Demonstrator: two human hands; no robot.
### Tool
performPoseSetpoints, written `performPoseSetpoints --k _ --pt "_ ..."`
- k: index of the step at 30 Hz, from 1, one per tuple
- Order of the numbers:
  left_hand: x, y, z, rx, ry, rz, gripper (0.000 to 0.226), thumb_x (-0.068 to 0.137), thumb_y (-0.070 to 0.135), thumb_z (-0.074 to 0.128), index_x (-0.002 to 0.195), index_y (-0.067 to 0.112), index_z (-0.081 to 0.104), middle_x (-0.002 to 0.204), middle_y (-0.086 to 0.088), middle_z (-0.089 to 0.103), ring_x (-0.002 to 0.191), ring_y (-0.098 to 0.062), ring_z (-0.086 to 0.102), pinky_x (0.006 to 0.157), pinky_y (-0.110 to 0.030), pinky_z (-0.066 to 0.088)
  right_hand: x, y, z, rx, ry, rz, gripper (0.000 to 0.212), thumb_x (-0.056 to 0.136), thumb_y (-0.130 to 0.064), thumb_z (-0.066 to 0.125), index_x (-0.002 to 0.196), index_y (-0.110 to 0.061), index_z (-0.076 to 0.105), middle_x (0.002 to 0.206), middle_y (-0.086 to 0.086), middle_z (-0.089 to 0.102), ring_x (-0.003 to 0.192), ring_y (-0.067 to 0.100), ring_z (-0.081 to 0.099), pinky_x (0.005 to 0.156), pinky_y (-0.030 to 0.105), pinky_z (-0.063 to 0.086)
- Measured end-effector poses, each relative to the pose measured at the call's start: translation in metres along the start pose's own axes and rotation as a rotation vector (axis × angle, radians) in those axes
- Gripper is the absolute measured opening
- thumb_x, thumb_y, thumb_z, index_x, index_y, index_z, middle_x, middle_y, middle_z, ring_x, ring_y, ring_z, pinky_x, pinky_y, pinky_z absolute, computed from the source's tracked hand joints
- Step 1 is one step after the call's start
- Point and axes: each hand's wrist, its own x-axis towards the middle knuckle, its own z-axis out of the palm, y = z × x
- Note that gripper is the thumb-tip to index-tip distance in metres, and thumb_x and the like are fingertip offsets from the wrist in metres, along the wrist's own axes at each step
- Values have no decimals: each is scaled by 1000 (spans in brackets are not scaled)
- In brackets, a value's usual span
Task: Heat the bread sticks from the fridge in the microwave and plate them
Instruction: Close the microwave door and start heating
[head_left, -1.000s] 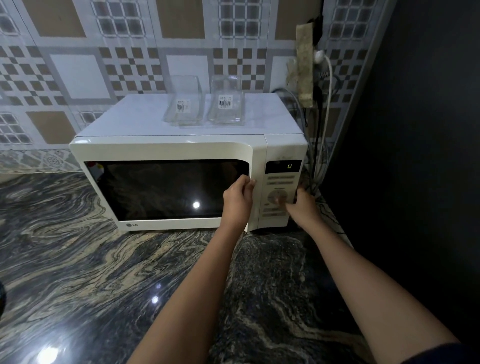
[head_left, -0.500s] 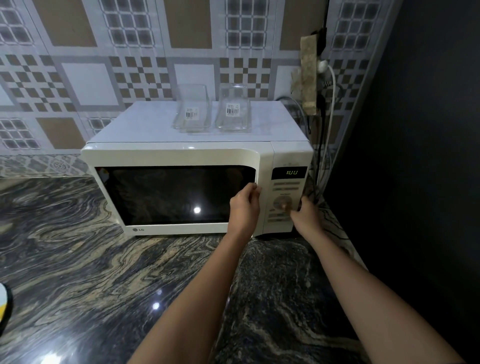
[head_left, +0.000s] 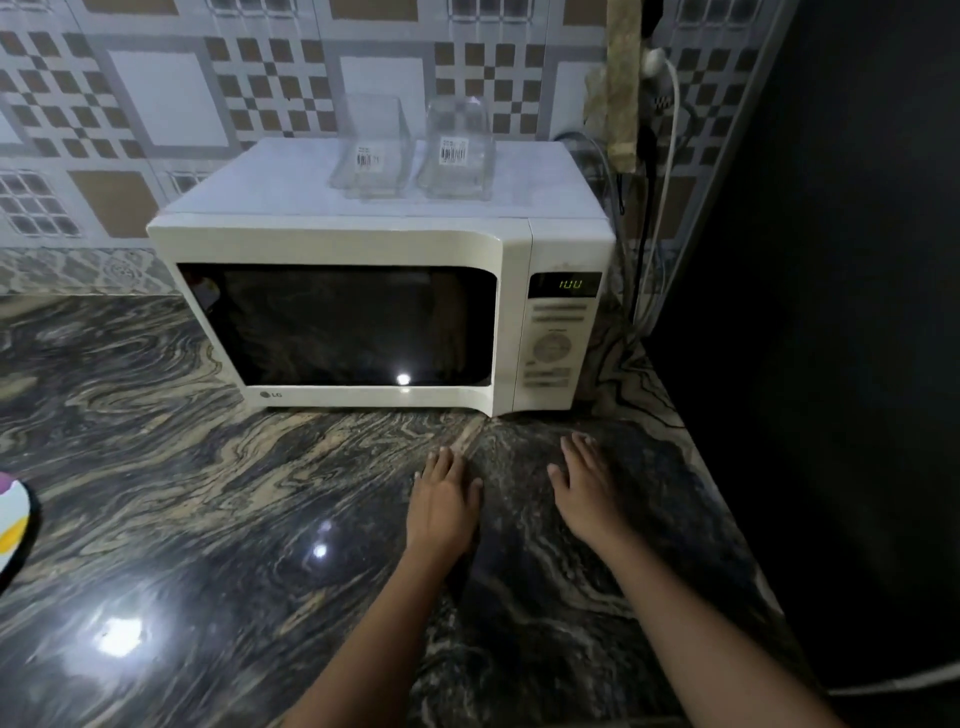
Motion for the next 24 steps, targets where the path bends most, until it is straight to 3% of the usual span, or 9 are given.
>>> performPoseSetpoints --k 2,4,24 --pt "-16 -4 6 140 0 47 57 100 41 24 151 19 10 159 -2 3 147 -16 -2 119 -35 -3 -11 8 13 -173 36 -42 58 100 -43 19 151 -16 12 160 1 4 148 15 0 120 33 -2" --pt "-23 -4 9 204 15 61 57 100 43 19 150 22 3 159 0 -3 147 -14 -7 118 -34 -7 -15 12 17 -215 71 -60 59 99 -45 17 151 -19 11 160 -1 3 147 13 -1 119 35 -4" --pt "-24 -7 16 233 12 35 58 98 46 19 150 26 2 159 3 -4 146 -11 -8 120 -34 -6 -15 17 25 -241 79 -77 57 99 -44 21 151 -20 14 160 -1 6 147 16 3 120 39 2"
